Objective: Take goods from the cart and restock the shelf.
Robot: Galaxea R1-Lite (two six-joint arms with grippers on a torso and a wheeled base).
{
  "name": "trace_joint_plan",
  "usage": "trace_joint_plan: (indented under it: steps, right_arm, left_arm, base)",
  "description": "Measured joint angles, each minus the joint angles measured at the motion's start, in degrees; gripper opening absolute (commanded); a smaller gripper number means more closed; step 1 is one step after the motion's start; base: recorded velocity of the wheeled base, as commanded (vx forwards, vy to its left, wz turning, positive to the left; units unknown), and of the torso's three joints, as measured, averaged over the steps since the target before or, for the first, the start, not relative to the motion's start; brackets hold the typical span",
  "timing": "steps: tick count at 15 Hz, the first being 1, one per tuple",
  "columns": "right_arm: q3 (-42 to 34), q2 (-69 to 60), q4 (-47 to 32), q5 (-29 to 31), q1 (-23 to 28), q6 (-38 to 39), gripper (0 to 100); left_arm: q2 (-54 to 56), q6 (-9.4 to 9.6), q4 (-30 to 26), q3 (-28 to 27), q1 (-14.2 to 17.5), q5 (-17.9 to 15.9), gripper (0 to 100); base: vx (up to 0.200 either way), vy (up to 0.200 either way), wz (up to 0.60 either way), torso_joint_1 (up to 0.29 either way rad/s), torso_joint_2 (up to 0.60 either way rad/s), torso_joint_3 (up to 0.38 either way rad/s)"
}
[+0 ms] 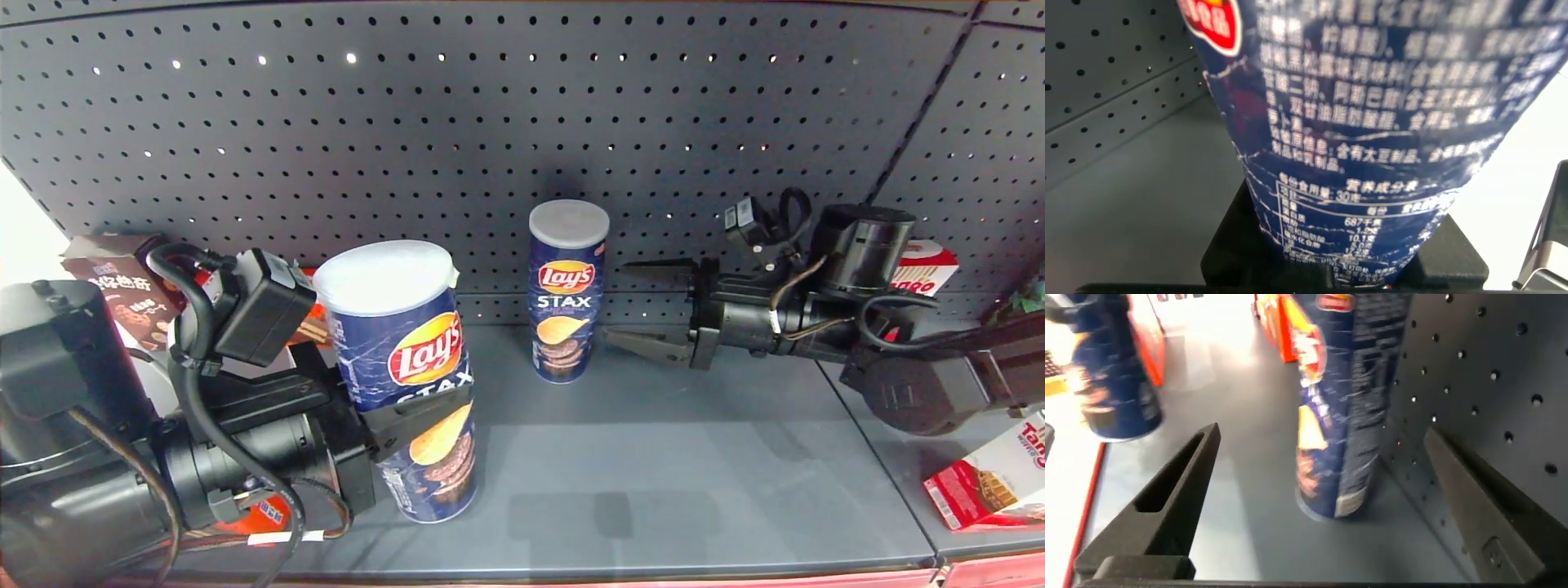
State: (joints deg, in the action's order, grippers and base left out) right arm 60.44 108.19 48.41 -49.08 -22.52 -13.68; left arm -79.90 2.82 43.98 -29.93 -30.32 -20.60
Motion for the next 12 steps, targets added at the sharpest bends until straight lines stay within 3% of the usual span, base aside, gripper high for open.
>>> trace_joint_plan:
  steps: [12]
  right_arm:
    - [13.73, 13.14, -0.11, 2.85, -4.38, 3.67, 100]
  left_arm:
    - [-0.26, 0.00, 0.02, 0.13, 0.02, -0.06, 0]
  base:
    - [0.000, 0.000, 0.00, 0.000, 0.00, 0.000]
